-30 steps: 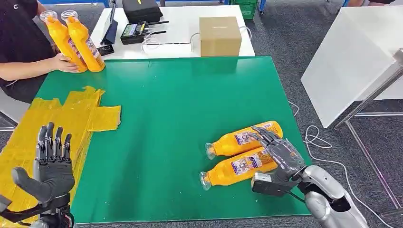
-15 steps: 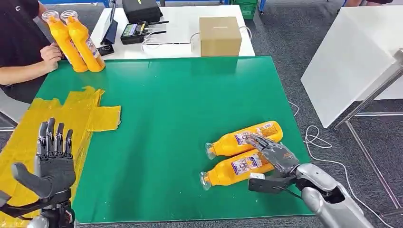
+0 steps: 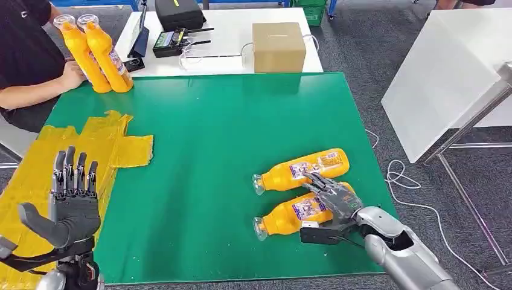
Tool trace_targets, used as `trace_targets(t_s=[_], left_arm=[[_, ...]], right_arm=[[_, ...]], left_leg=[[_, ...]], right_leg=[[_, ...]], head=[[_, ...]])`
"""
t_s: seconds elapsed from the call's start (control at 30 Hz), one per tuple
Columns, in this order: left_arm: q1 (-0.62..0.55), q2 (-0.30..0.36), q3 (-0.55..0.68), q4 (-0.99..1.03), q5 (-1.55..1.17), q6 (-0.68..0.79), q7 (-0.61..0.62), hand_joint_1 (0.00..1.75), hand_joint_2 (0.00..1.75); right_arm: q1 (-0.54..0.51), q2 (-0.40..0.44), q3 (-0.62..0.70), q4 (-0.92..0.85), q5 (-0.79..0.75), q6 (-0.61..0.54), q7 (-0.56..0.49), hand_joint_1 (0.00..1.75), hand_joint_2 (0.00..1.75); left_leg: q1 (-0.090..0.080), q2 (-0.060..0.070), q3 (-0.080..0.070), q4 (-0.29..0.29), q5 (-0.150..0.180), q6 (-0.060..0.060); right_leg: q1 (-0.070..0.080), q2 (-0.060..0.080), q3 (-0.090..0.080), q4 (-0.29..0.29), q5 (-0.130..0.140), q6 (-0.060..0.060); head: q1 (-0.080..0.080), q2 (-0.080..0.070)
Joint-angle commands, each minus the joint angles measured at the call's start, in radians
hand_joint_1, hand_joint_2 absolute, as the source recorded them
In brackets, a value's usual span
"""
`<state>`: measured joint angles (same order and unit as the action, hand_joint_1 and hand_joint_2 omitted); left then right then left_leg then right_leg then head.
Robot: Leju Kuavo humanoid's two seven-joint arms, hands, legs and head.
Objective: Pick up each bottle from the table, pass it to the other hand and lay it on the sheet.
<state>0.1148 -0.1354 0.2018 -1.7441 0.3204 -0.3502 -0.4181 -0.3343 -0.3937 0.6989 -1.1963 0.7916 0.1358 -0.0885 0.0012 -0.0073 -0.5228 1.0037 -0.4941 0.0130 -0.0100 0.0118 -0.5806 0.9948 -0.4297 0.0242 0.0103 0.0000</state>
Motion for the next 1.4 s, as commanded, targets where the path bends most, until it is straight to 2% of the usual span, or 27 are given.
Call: trace_targets(t_s=[0.03, 0.1, 0.13, 0.57, 0.63, 0.7, 0.8, 0.83, 0.9, 0.93, 1.07, 1.13, 1.4], left_arm=[[-0.036, 0.022, -0.023, 0.062, 0.011, -0.003, 0.010, 0.00, 0.00], [-0.038, 0.022, -0.024, 0.064, 0.011, -0.002, 0.011, 0.00, 0.00], [-0.038, 0.022, -0.024, 0.064, 0.011, -0.002, 0.011, 0.00, 0.00], [-0.051, 0.025, -0.033, 0.073, 0.025, 0.006, 0.012, 0.00, 0.00], [-0.046, 0.027, -0.036, 0.070, 0.020, 0.010, 0.014, 0.00, 0.00], [-0.029, 0.027, -0.039, 0.060, 0.014, 0.017, 0.017, 0.00, 0.00], [0.022, 0.018, -0.038, 0.016, 0.014, 0.015, 0.013, 0.00, 0.00], [0.031, 0.015, -0.039, 0.007, 0.015, 0.014, 0.014, 0.00, 0.00], [0.055, 0.008, -0.051, -0.015, 0.018, 0.003, 0.013, 0.00, 0.00], [0.063, 0.008, -0.061, -0.020, 0.012, 0.005, 0.021, 0.00, 1.75], [0.066, 0.008, -0.110, -0.027, 0.013, 0.001, 0.024, 0.00, 1.75], [0.057, 0.018, -0.142, -0.027, 0.019, -0.003, 0.026, 0.00, 1.75], [0.011, 0.028, -0.235, -0.007, 0.015, 0.000, 0.037, 0.00, 1.75]], right_arm=[[-0.043, 0.028, 0.122, 0.172, 0.016, 0.021, 0.018, 1.57, 1.75], [-0.042, 0.027, 0.123, 0.174, 0.018, 0.019, 0.018, 1.57, 1.75], [-0.042, 0.027, 0.123, 0.174, 0.018, 0.019, 0.018, 1.75, 1.75], [-0.059, -0.019, 0.173, 0.181, -0.033, 0.066, 0.032, 1.75, 1.75], [-0.035, 0.000, 0.136, 0.173, -0.069, 0.034, 0.042, 1.75, 1.75], [0.009, 0.052, 0.047, 0.120, -0.106, -0.080, 0.018, 1.75, 1.75], [0.076, 0.150, -0.088, -0.099, -0.163, -0.192, -0.046, 1.75, 1.75], [0.077, 0.158, -0.094, -0.152, -0.156, -0.168, -0.016, 1.75, 1.75], [0.082, 0.205, -0.144, -0.275, -0.201, -0.205, -0.058, 1.75, 1.75], [0.076, 0.225, -0.161, -0.318, -0.228, -0.206, -0.064, 1.75, 1.75], [0.009, 0.275, -0.175, -0.364, -0.267, -0.192, -0.055, 1.75, 1.75], [-0.030, 0.302, -0.172, -0.339, -0.290, -0.190, -0.063, 1.75, 1.75], [-0.144, 0.417, -0.131, -0.193, -0.317, -0.208, -0.036, 1.75, 1.75]], left_leg=[[0.001, 0.000, 0.004, -0.002, 0.001, -0.001], [0.001, 0.001, 0.004, -0.002, 0.001, -0.001], [0.001, 0.001, 0.006, -0.001, 0.001, -0.001], [0.001, -0.001, 0.011, -0.002, 0.001, 0.000], [0.001, -0.001, 0.011, -0.002, 0.001, 0.000], [0.002, -0.001, 0.011, -0.002, 0.001, -0.001], [0.002, 0.002, 0.010, -0.001, 0.000, -0.001], [0.002, 0.003, 0.009, -0.002, 0.000, -0.001], [0.002, 0.006, 0.006, -0.001, -0.001, -0.001], [0.002, 0.007, 0.004, 0.000, -0.001, -0.001], [0.001, 0.005, -0.002, 0.001, 0.000, -0.001], [0.001, 0.002, -0.001, 0.001, 0.000, -0.001], [0.001, 0.003, -0.001, 0.000, 0.001, -0.001]], right_leg=[[0.001, -0.001, 0.004, -0.003, 0.001, -0.001], [0.002, -0.002, 0.005, -0.003, 0.002, -0.001], [0.001, -0.001, 0.006, -0.002, 0.001, -0.001], [0.002, -0.003, 0.012, -0.004, 0.001, -0.001], [0.001, -0.003, 0.013, -0.003, 0.000, -0.001], [0.002, -0.003, 0.013, -0.004, 0.001, -0.001], [0.002, 0.001, 0.010, -0.002, 0.001, -0.001], [0.002, 0.002, 0.010, -0.003, 0.001, -0.001], [0.001, 0.003, 0.007, -0.001, 0.001, -0.001], [0.001, 0.005, 0.005, 0.000, 0.001, -0.001], [0.001, 0.004, -0.003, 0.002, 0.001, -0.001], [0.001, 0.001, -0.001, 0.001, 0.000, 0.000], [0.002, 0.002, 0.000, 0.000, 0.001, 0.000]], head=[[0.000, 0.000], [0.000, 0.000], [0.000, 0.000], [0.000, 0.000], [0.000, 0.000], [0.000, 0.000], [0.001, 0.000], [0.000, 0.000], [0.000, 0.000], [0.001, 0.000], [0.000, 0.000], [0.000, 0.000], [0.000, 0.000]])
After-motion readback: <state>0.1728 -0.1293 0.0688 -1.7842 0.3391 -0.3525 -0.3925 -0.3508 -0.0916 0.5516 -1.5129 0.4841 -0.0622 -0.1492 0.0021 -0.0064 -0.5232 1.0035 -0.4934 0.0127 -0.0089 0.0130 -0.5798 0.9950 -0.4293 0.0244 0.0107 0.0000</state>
